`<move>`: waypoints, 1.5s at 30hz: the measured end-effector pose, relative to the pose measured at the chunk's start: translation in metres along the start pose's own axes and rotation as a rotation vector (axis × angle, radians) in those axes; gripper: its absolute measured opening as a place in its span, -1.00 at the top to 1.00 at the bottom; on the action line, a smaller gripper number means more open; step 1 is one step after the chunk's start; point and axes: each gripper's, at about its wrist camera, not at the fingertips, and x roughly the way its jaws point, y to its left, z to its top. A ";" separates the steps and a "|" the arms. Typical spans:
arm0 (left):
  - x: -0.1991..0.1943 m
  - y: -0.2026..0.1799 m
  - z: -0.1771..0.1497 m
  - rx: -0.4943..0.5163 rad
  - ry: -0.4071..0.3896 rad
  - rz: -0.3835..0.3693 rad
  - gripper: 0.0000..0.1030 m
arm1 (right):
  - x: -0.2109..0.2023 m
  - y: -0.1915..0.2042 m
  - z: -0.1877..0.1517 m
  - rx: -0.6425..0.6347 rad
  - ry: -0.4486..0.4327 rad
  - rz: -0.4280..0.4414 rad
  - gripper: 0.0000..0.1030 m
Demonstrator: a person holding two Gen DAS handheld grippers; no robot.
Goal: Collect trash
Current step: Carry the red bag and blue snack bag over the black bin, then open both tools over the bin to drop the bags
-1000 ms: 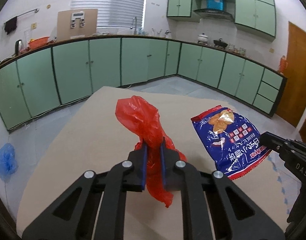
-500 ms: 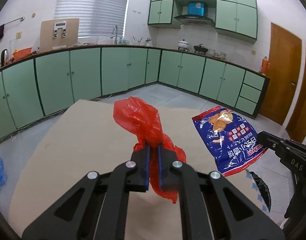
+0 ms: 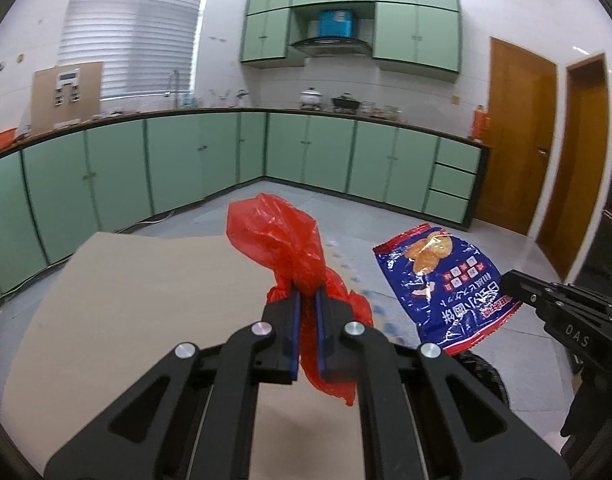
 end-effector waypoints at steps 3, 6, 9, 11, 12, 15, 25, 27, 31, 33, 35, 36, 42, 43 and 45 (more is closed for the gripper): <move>0.007 -0.027 -0.002 0.020 0.005 -0.044 0.91 | -0.010 -0.024 -0.003 0.020 -0.004 -0.040 0.95; 0.015 -0.056 -0.005 0.040 0.012 -0.088 0.91 | -0.019 -0.050 -0.006 0.042 -0.005 -0.083 0.95; 0.025 -0.083 -0.008 0.052 0.022 -0.129 0.91 | -0.028 -0.074 -0.011 0.058 -0.002 -0.128 0.94; 0.031 -0.103 -0.010 0.066 0.026 -0.156 0.91 | -0.032 -0.087 -0.015 0.071 0.001 -0.148 0.95; 0.033 -0.110 -0.012 0.073 0.028 -0.167 0.91 | -0.035 -0.096 -0.017 0.081 0.002 -0.163 0.95; 0.040 -0.136 -0.018 0.095 0.034 -0.200 0.91 | -0.042 -0.116 -0.024 0.100 0.005 -0.198 0.95; 0.063 -0.188 -0.038 0.139 0.068 -0.257 0.91 | -0.058 -0.158 -0.038 0.137 0.014 -0.283 0.95; 0.070 -0.193 -0.038 0.147 0.079 -0.262 0.91 | -0.059 -0.165 -0.041 0.147 0.020 -0.293 0.95; 0.083 -0.204 -0.046 0.165 0.110 -0.272 0.91 | -0.055 -0.177 -0.051 0.166 0.041 -0.308 0.94; 0.090 -0.205 -0.046 0.172 0.124 -0.274 0.91 | -0.048 -0.182 -0.057 0.179 0.060 -0.314 0.94; 0.097 -0.208 -0.050 0.179 0.139 -0.273 0.91 | -0.042 -0.187 -0.063 0.191 0.079 -0.317 0.95; 0.100 -0.209 -0.050 0.180 0.144 -0.272 0.90 | -0.037 -0.190 -0.067 0.199 0.090 -0.319 0.95; 0.121 -0.217 -0.059 0.203 0.187 -0.266 0.79 | -0.015 -0.206 -0.079 0.225 0.148 -0.317 0.93; 0.121 -0.220 -0.064 0.205 0.193 -0.263 0.77 | -0.011 -0.207 -0.079 0.228 0.155 -0.314 0.88; 0.128 -0.222 -0.066 0.209 0.212 -0.258 0.72 | -0.002 -0.212 -0.081 0.233 0.177 -0.318 0.88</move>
